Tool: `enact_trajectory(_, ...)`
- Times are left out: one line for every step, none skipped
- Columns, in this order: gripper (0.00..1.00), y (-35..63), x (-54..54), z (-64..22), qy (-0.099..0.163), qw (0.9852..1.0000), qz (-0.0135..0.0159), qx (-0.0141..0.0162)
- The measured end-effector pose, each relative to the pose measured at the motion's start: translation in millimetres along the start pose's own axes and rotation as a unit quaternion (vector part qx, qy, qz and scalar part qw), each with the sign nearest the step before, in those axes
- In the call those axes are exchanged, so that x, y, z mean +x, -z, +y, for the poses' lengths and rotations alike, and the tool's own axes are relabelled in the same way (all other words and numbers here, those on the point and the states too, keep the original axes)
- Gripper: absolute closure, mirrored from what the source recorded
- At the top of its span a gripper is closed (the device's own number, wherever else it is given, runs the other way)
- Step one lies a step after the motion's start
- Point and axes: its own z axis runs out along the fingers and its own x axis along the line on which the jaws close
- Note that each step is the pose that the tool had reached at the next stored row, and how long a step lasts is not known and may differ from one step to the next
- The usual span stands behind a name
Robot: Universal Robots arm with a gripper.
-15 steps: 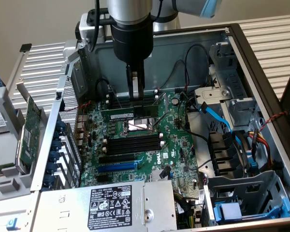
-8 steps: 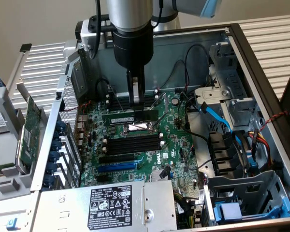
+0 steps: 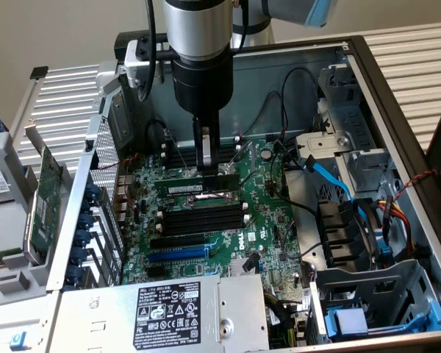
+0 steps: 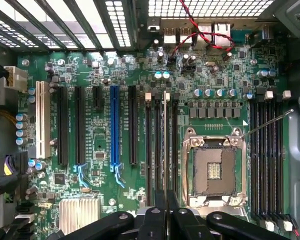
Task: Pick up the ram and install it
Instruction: 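Insert the ram into the slot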
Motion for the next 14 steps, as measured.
enact_trajectory(0.87,-0.1,0.0,0.0,0.0,1.0,0.0001,0.0002)
enact_trajectory(0.87,-0.1,0.0,-0.1,0.0,1.0,0.0001,0.0005)
enact_trajectory(0.87,-0.3,0.0,-0.1,0.0,1.0,0.0003,0.0009)
enact_trajectory(0.87,-0.4,0.0,-0.1,0.0,1.0,0.0007,0.0012)
enact_trajectory(0.87,-0.4,0.0,-0.1,0.0,1.0,0.0011,0.0016)
enact_trajectory(0.87,-0.4,0.0,-0.1,0.0,1.0,0.0014,0.002)
enact_trajectory(0.87,-0.4,0.1,0.0,0.0,1.0,0.0018,0.0025)
enact_trajectory(0.87,-0.5,0.1,0.0,0.0,1.0,0.0026,0.0033)
enact_trajectory(0.87,-0.6,0.1,-0.1,0.0,1.0,0.0035,0.0039)
enact_trajectory(0.87,-0.6,0.2,-0.1,0.0,1.0,0.0045,0.0041)
enact_trajectory(0.87,-0.5,0.3,-0.1,0.0,1.0,0.0054,0.0044)
enact_trajectory(0.87,-1.0,0.3,-0.1,0.0,1.0,0.0056,0.0045)
enact_trajectory(0.87,-1.7,0.3,-0.1,0.0,1.0,0.0057,0.0045)
enact_trajectory(0.87,-2.8,0.4,-0.1,0.0,1.0,0.0057,0.0045)
